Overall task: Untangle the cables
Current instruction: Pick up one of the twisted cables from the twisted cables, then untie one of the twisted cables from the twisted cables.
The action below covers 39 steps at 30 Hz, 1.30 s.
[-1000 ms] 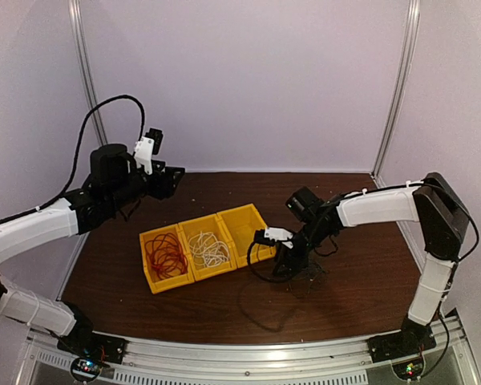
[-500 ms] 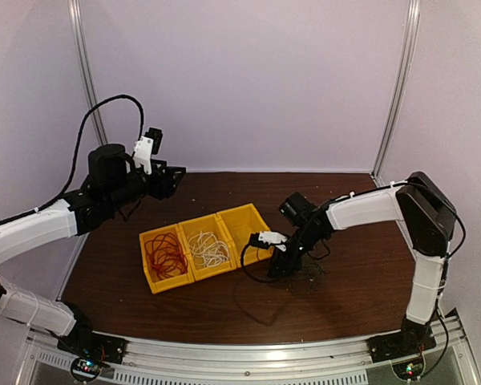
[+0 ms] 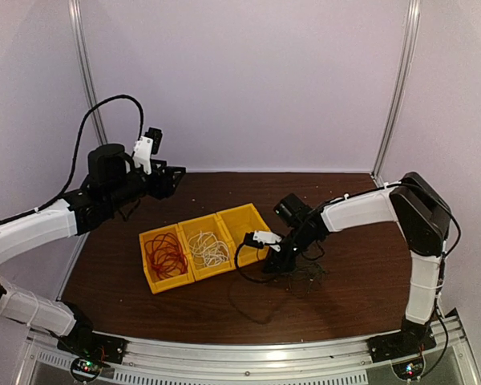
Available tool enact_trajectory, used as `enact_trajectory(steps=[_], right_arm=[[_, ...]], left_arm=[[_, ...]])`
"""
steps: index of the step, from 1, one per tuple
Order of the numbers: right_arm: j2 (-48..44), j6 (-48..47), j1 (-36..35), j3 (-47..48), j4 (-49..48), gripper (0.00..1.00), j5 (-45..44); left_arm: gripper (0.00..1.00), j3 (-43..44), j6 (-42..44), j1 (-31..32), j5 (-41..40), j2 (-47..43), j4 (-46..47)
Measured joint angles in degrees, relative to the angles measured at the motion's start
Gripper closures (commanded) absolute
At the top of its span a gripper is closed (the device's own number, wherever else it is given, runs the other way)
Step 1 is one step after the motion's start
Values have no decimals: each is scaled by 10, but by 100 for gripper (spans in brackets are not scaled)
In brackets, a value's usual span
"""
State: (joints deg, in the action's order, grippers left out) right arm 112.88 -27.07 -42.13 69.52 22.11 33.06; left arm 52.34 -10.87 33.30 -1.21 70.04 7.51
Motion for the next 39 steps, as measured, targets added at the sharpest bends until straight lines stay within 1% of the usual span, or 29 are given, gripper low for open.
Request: enact_trajectory(steps=[4,7,13,18,22,23,26,29,31,33,36,39], right_arm=[[-2,3,-2,0,6,99,-2],[-23,-2,-3,0,33,100,-4],[-164,-21,-3,21,104,100,-1],[-264,-28,0,51,120,100,7],[-308,-26,6,51,124,100,9],[-314,-25,8,52,126,100,10],[-330,-25,15,56,134,100,10],[-343,-25,21,74,146,100,10],[-353,-25,24,93,151,100,12],[-363,-25,30,111,155,100,16],[-377,-24,43,140,160,100,30],[-389,-16,54,160,158,100,44]], left_arm=[[34,0,0,-2,3,0,0],[36,-3,1,-3,23,0,3],[40,-14,4,-4,98,11,38],[39,-36,19,3,165,11,73],[38,-67,27,43,192,9,131],[38,-73,28,57,192,9,143],[37,-82,33,124,175,17,185],[36,-82,37,193,144,49,254],[35,-82,37,236,111,96,323],[35,-80,35,260,86,146,377],[34,-60,34,281,57,232,436],[34,-15,34,294,30,314,471]])
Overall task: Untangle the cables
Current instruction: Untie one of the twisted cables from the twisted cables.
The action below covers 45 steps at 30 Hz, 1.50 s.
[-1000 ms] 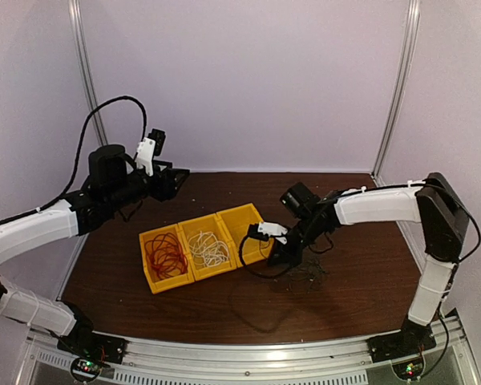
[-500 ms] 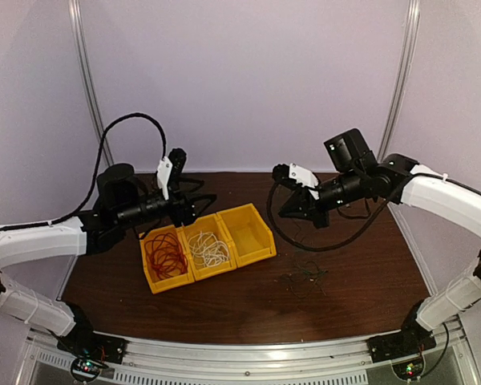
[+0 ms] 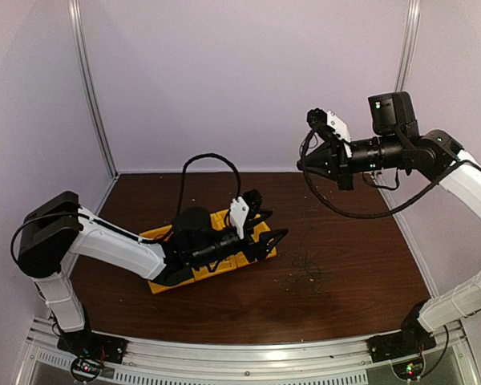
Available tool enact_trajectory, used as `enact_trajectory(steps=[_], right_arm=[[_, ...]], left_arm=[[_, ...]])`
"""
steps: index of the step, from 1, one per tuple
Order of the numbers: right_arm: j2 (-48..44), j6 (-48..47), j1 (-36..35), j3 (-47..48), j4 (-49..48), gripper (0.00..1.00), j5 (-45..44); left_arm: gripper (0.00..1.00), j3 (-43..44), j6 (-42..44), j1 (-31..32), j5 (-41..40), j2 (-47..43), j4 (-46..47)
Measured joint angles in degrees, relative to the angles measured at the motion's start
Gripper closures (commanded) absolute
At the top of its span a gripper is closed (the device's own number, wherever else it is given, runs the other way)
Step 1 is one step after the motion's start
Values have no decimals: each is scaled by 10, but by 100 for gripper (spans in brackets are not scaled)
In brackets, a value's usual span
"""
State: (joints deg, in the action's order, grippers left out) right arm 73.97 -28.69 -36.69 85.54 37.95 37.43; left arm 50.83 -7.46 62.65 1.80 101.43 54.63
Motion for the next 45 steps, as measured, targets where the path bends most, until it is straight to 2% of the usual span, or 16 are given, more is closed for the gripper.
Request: enact_trajectory(steps=[4,8,14,18,21,24,32,34,39,45], right_arm=[[-8,14,6,11,-2,100,20],[-7,24,7,13,-4,100,37],[-8,33,8,21,-5,100,50],[-9,34,12,23,-6,100,53],[-9,34,15,30,-6,100,54],[-9,34,18,53,-5,100,55],[-2,26,38,145,38,100,35],[7,21,49,186,56,100,28],[22,19,74,312,28,100,26],[30,31,89,421,-5,100,31]], left_arm=[[35,73,-6,7,-14,84,29],[43,153,-25,7,-9,157,38],[61,234,-56,11,2,236,37],[81,288,-70,16,29,287,30],[84,321,-77,20,50,319,18],[98,334,-87,23,66,341,8],[96,342,-100,24,89,362,32],[92,342,-101,24,90,361,47],[88,336,-105,24,94,368,3],[91,332,-106,24,94,388,-30]])
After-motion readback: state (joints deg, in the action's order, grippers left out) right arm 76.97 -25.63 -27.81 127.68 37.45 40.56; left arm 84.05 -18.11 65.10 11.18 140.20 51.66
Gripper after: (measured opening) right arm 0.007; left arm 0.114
